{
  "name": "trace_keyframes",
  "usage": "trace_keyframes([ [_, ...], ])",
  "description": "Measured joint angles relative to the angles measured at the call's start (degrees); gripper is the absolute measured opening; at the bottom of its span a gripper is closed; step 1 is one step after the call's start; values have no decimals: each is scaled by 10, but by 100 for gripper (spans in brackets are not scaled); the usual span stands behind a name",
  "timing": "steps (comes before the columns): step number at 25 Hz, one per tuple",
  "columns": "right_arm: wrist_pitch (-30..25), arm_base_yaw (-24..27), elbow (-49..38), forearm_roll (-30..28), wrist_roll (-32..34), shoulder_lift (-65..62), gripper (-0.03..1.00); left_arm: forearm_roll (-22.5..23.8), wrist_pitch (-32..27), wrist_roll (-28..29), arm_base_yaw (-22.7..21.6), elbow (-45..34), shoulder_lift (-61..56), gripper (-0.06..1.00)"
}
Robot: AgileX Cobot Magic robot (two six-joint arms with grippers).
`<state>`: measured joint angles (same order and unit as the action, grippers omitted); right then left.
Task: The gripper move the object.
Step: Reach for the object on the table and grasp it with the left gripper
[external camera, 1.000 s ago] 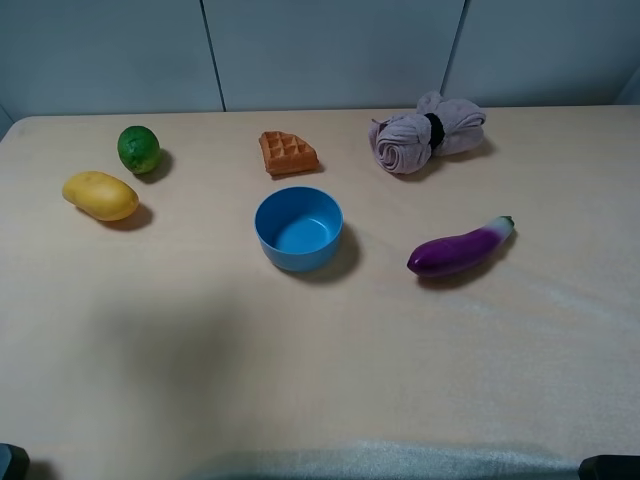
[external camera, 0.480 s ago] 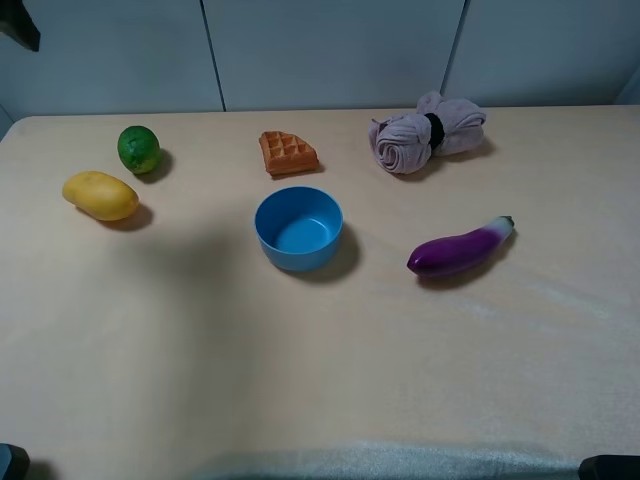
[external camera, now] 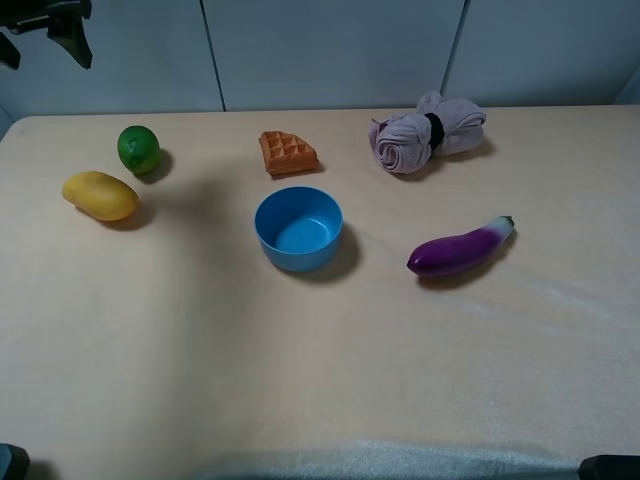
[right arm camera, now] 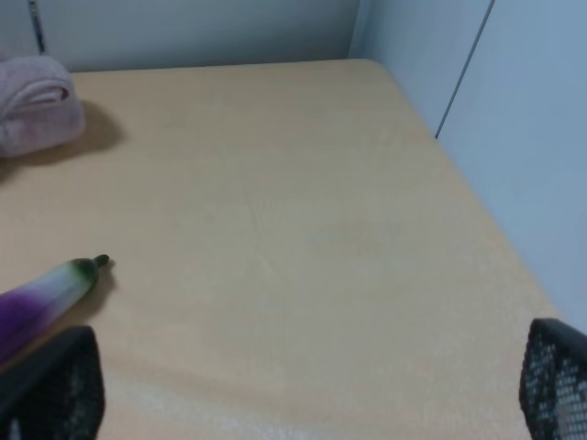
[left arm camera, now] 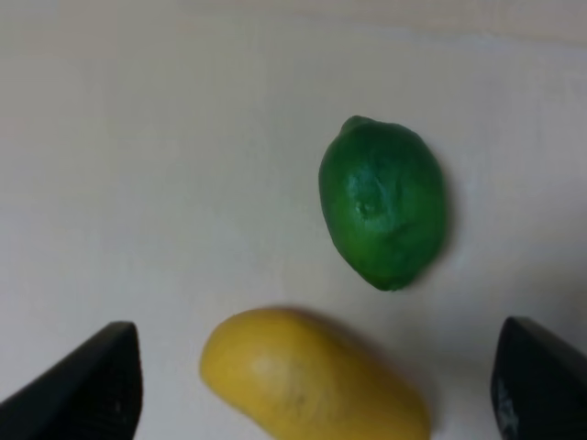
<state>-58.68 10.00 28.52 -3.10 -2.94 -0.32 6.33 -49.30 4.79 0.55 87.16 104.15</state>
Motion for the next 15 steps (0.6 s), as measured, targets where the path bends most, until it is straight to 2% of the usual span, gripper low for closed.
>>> trace_keyframes([
  [15, 0, 0, 0, 0, 0, 0, 69, -1, 18, 96, 21, 13, 122, 83],
])
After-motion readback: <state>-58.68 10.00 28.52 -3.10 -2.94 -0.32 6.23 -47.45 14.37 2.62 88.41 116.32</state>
